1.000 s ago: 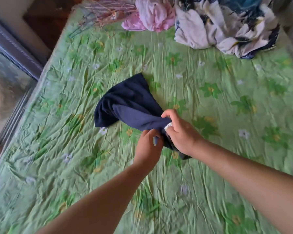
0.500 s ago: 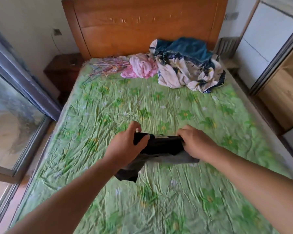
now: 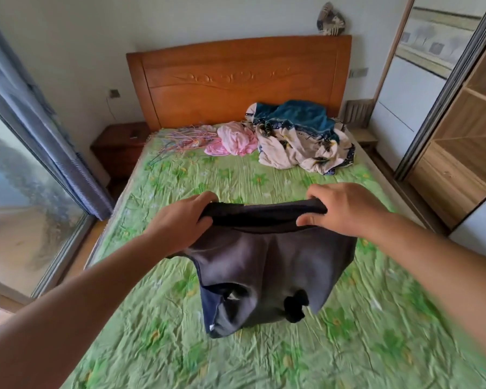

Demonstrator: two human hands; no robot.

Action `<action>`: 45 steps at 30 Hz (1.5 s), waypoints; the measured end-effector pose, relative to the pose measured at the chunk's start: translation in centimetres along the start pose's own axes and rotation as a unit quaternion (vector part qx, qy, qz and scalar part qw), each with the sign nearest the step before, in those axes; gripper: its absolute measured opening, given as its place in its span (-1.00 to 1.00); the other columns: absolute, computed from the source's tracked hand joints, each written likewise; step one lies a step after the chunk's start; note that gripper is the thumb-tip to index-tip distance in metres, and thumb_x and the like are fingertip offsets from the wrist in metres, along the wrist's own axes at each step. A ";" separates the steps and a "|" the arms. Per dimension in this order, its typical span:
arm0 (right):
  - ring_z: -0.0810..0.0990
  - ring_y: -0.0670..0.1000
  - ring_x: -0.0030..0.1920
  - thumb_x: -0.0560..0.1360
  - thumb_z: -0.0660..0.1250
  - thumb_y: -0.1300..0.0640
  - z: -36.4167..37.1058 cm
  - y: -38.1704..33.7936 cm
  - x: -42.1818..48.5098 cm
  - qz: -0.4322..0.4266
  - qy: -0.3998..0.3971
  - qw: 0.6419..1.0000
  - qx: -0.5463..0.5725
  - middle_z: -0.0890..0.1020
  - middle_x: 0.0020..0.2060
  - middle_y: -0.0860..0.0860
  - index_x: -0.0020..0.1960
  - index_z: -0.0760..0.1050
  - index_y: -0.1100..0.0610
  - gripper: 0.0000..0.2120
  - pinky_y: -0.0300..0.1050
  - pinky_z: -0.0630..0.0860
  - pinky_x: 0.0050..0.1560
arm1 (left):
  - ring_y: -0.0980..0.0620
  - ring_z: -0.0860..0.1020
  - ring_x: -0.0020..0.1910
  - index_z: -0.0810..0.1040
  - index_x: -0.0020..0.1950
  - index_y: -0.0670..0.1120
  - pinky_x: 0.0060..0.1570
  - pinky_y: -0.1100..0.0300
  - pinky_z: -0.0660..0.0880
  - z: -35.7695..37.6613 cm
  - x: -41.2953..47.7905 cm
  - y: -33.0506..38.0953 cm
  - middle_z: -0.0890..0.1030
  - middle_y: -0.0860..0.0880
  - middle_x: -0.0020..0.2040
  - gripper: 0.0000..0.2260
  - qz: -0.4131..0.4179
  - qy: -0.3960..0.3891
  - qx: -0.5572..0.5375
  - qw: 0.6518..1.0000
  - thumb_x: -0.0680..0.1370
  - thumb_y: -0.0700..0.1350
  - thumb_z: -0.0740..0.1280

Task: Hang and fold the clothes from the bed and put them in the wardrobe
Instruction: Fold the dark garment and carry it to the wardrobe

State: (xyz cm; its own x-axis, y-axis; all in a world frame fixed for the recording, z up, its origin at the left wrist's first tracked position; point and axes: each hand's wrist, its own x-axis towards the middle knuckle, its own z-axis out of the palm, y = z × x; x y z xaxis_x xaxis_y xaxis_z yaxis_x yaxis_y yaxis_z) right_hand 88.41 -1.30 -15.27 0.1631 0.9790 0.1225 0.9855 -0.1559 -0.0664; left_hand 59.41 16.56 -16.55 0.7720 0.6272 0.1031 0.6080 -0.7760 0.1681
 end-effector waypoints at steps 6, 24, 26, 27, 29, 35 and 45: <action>0.57 0.10 -0.08 0.40 0.42 -0.33 -3.9 1.8 -5.5 -0.040 0.006 0.999 -0.034 0.55 -0.07 -0.07 0.09 0.40 -0.05 -0.54 0.02 0.55 -0.11 | -0.13 0.60 -0.08 0.34 0.35 0.15 -0.08 -0.02 0.58 -3.6 -3.9 5.2 0.65 -0.04 0.03 -0.46 -0.013 0.026 -0.033 0.999 0.46 0.24 0.44; 0.51 0.16 -0.22 0.51 0.44 0.14 -15.0 7.6 -17.7 -0.104 0.207 0.946 0.228 0.56 -0.30 0.15 -0.12 0.55 0.20 -0.87 0.08 0.40 -0.19 | -0.16 0.49 -0.04 0.52 0.15 -0.14 -0.14 -0.07 0.53 -9.1 -13.7 19.4 0.41 -0.07 0.12 -0.81 0.079 0.349 0.039 0.933 0.61 -0.08 0.25; 0.48 0.13 -0.25 0.56 0.40 0.03 -14.9 8.2 -17.3 -0.094 0.202 0.942 0.249 0.50 -0.33 0.13 -0.15 0.48 0.18 -0.76 0.07 0.38 -0.22 | -0.11 0.51 -0.02 0.61 0.12 -0.19 -0.04 0.08 0.49 -8.8 -13.4 19.3 0.49 -0.10 0.07 -0.78 0.068 0.357 0.029 0.931 0.63 -0.09 0.26; 0.46 0.11 -0.26 0.57 0.39 0.00 -14.7 8.3 -17.1 -0.085 0.200 0.942 0.255 0.49 -0.33 0.11 -0.16 0.46 0.17 -0.73 0.04 0.36 -0.24 | -0.10 0.52 -0.01 0.63 0.11 -0.20 -0.01 0.14 0.46 -8.5 -13.1 19.2 0.52 -0.11 0.04 -0.78 0.059 0.359 0.025 0.931 0.63 -0.11 0.26; 0.46 0.09 -0.27 0.56 0.39 -0.04 -13.9 8.5 -16.7 -0.068 0.197 0.945 0.253 0.48 -0.34 0.07 -0.17 0.44 0.14 -0.71 0.02 0.33 -0.25 | -0.11 0.54 0.00 0.64 0.10 -0.20 0.03 0.15 0.47 -7.7 -12.5 18.9 0.57 -0.10 -0.01 -0.78 0.038 0.358 0.009 0.933 0.63 -0.12 0.25; 0.54 0.13 -0.25 0.39 0.56 -0.07 -13.1 8.9 -15.8 -0.022 0.113 0.956 0.269 0.55 -0.33 0.11 -0.23 0.48 0.11 -0.66 -0.01 0.35 -0.23 | -0.02 0.56 -0.06 0.62 0.11 -0.10 -0.10 0.17 0.41 -5.8 -10.3 19.5 0.61 0.01 -0.08 -0.80 -0.120 0.338 -0.134 0.924 0.61 -0.25 0.22; 0.64 0.06 -0.32 0.43 0.37 0.20 -14.3 8.2 -15.2 0.021 -0.066 0.848 0.525 0.66 -0.34 0.13 -0.21 0.66 0.15 -0.89 -0.24 0.53 -0.36 | 0.08 0.54 -0.21 0.51 0.05 0.12 -0.25 0.17 0.47 -7.7 -9.9 15.9 0.60 0.09 -0.18 -0.88 0.001 0.186 -0.149 0.971 0.58 -0.11 0.32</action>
State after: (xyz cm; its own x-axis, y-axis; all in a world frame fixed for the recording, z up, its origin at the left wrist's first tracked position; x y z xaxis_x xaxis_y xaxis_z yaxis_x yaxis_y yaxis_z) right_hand 94.67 -19.34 -3.55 0.1220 0.9925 -0.0096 0.3837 -0.0560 -0.9218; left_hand 60.03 -1.50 -7.39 0.6193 0.6489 0.4420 0.4825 -0.7587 0.4377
